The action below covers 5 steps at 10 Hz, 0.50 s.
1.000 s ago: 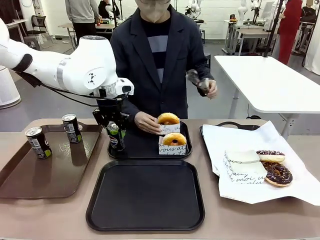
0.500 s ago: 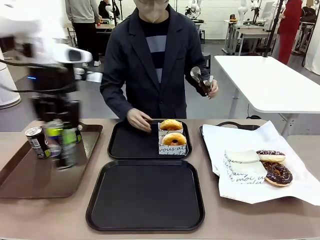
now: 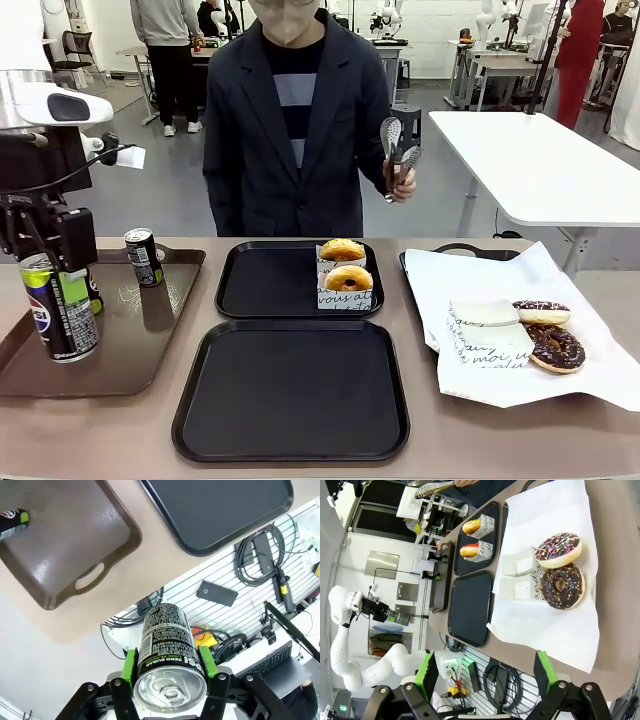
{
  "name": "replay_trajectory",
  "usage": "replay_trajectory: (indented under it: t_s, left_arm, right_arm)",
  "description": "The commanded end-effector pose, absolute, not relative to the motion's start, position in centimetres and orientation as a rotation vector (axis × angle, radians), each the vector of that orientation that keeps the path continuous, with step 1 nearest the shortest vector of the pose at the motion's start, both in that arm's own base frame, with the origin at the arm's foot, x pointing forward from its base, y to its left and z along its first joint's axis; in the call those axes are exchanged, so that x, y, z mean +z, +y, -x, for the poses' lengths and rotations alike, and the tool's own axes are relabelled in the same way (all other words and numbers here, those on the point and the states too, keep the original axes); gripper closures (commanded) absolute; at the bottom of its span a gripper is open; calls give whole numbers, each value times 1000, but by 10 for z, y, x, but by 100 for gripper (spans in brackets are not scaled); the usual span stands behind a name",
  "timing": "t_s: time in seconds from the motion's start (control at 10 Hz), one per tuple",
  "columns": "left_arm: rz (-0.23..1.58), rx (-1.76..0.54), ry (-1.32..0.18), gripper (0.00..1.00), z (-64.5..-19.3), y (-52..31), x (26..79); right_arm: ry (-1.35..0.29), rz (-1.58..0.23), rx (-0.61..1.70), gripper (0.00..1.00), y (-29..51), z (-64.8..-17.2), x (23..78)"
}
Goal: Set up donuts and drinks on trays.
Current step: Pick up one Pepsi coke and place it on the Flat Tray.
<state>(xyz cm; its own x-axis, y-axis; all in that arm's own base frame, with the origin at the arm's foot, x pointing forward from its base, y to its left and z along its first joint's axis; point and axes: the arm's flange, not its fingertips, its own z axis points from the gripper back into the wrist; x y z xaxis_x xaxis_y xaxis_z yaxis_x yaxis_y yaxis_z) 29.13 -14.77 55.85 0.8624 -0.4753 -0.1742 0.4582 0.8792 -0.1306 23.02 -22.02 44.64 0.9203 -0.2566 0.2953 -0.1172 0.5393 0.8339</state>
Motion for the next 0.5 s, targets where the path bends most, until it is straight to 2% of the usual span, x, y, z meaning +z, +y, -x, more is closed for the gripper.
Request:
replay_trajectory:
  t_s: [0.0,0.4]
  left_arm:
    - [83,-499,213,41,-292,-152,564]
    - [81,-497,209,41,-291,-151,557]
  right_arm:
    - [-432,-1023,-72,0,-220,-231,446]
    - [-432,-1023,-72,0,-220,-231,446]
